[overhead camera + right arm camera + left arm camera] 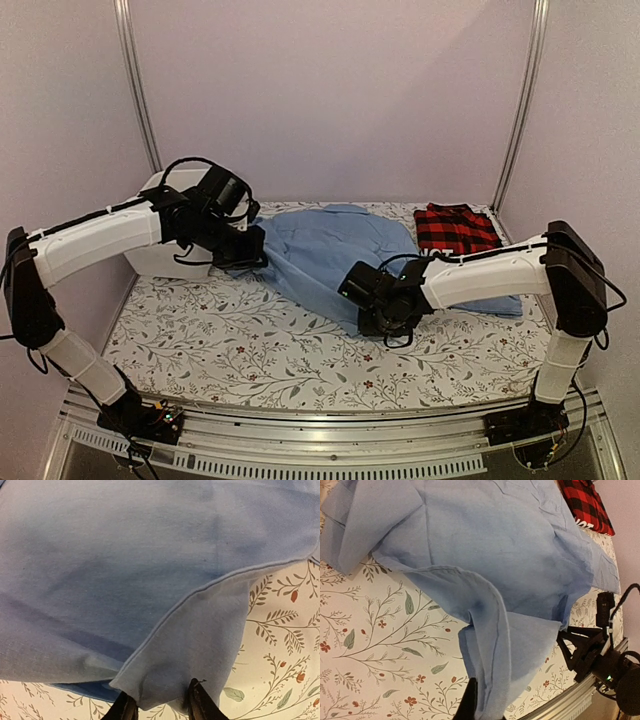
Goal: Fold and stack the long sleeve shirts
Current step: Flatten out the crumpled shirt at the center of the board.
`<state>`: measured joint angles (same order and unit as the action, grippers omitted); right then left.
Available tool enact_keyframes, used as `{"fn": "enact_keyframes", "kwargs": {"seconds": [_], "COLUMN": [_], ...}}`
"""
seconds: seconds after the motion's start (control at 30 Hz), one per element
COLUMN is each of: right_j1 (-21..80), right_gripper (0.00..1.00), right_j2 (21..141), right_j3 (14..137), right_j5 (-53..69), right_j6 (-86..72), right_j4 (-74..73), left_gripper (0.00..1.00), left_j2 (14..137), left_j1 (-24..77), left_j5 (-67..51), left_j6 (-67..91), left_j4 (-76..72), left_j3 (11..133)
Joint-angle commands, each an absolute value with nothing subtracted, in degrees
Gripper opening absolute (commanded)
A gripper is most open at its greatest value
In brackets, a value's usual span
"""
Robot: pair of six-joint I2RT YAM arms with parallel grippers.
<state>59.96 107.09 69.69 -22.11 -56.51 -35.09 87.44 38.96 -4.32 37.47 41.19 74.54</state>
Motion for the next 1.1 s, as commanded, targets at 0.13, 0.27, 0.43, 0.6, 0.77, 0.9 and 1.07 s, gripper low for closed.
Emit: {"fn": "enact_keyframes", "kwargs": {"seconds": [0.13,0.27,0.43,0.6,0.77,0.9,1.07], "right_j1": [59.21,58.84,56.52,53.97,53.83,53.79,53.85], "right_gripper": [0.01,0.00,0.00,0.00,0.02,0.14,0.43], "right_j2": [98.54,94.92,86.60,79.28,76.95,76.15,74.29], "right_j3": [67.71,69.02,68.04,65.24,57.67,51.31,50.54], "right_j5": [-23.63,-23.17,-18.78,-13.08,-9.21,-7.50,-8.43], "right_j6": [-54.82,-52.28,-48.07,-44.48,-45.51,-47.58,-49.07], "right_j4": [-38.08,-41.02,-41.99,-42.88,-41.29,-39.37,-40.64], "left_gripper": [0.00,0.00,0.00,0.00,0.00,0.00,0.00], "left_j2": [85.51,84.64,81.09,75.64,70.72,67.81,67.04], "left_j1": [36.40,36.30,36.01,36.06,36.52,37.38,39.66], "left_j5": [-5.27,-4.27,-2.65,-5.07,-9.53,-12.29,-13.44], "left_j6": [35.78,35.35,34.93,36.82,40.27,42.94,45.78], "left_j4": [40.70,43.37,48.50,51.35,49.95,46.98,42.93], "left_j3": [72.61,72.35,70.81,63.93,54.82,47.46,41.66]}}
